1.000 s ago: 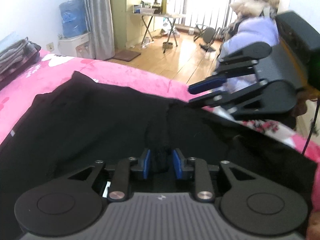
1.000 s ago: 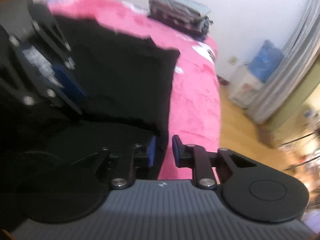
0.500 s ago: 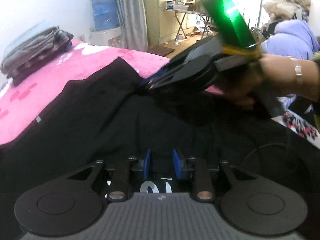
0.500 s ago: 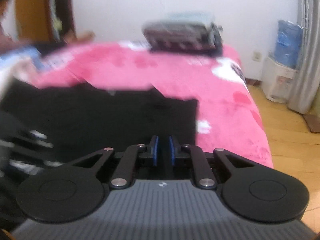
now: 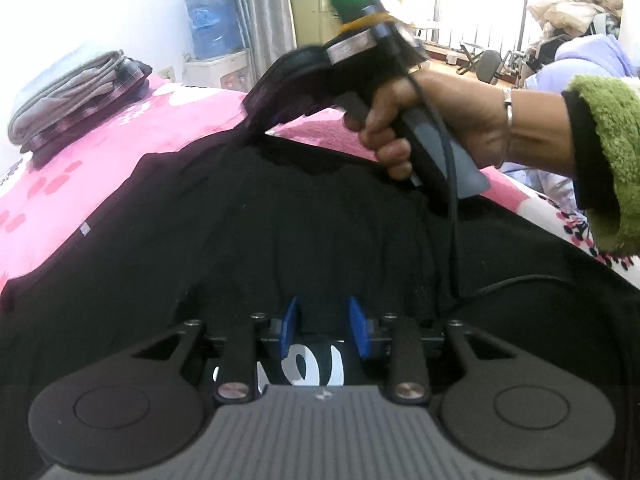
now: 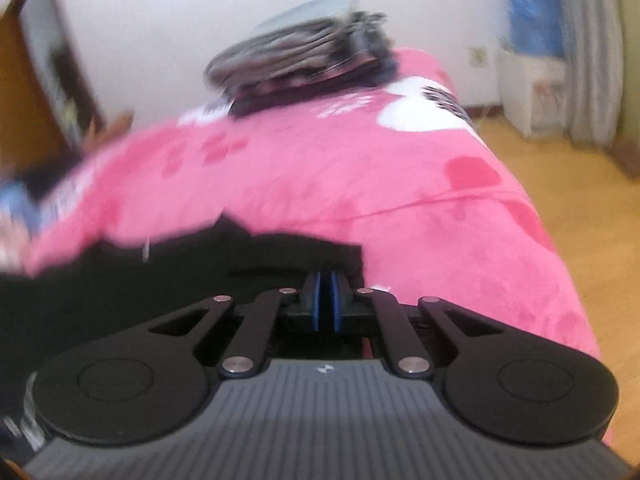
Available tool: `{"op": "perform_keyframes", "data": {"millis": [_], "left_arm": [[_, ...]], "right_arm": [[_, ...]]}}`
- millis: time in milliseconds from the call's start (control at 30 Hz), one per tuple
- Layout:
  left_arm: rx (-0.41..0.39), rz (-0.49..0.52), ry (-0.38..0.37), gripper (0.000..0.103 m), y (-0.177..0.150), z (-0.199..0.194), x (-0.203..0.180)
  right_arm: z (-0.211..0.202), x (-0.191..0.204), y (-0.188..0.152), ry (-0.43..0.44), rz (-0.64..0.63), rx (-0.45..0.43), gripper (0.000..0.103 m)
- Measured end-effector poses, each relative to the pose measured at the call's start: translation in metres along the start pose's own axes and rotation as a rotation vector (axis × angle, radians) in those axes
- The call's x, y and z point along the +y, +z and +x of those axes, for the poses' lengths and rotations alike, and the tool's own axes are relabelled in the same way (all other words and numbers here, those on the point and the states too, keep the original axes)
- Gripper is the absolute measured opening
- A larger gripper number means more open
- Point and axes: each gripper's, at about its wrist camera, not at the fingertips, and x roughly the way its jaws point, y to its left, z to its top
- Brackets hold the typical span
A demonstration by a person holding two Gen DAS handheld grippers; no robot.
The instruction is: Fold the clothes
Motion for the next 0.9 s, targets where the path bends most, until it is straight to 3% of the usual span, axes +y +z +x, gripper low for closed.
{"op": "perform_keyframes", "data": {"millis": [200, 333, 433, 533, 633, 800, 900], "left_arm": [[-0.025, 0.017, 0.008, 0.038, 0.0, -0.023, 0.009], [-0.032, 0.023, 0.055, 0.039, 0.004, -0.028, 0.021], [0.006, -0.026, 0.052, 0.041, 0.002, -0.018, 0.033], [0.029, -0.093, 0.046, 0.042, -0.002, -0.012, 0.045], [0.036, -0.135, 0.048, 0.042, -0.004, -0.013, 0.052], [0.053, -0.204, 0.094, 0.049, -0.008, -0.02, 0.063], [0.075, -0.29, 0.132, 0.05, -0.01, -0.027, 0.076]], "right_arm": [[-0.051, -0.022, -0.004, 0.031, 0.192, -0.062, 0.009], [-0.106, -0.014, -0.02, 0.08, 0.142, -0.03, 0.009], [-0.134, -0.001, -0.04, 0.116, 0.102, 0.026, 0.009], [-0.135, 0.012, -0.063, 0.103, 0.076, 0.101, 0.009], [-0.119, 0.021, -0.083, -0.033, 0.036, 0.194, 0.008], [-0.149, 0.051, -0.082, 0.047, 0.079, 0.098, 0.009], [-0.14, 0.071, -0.095, 0.033, -0.001, 0.135, 0.009]]}}
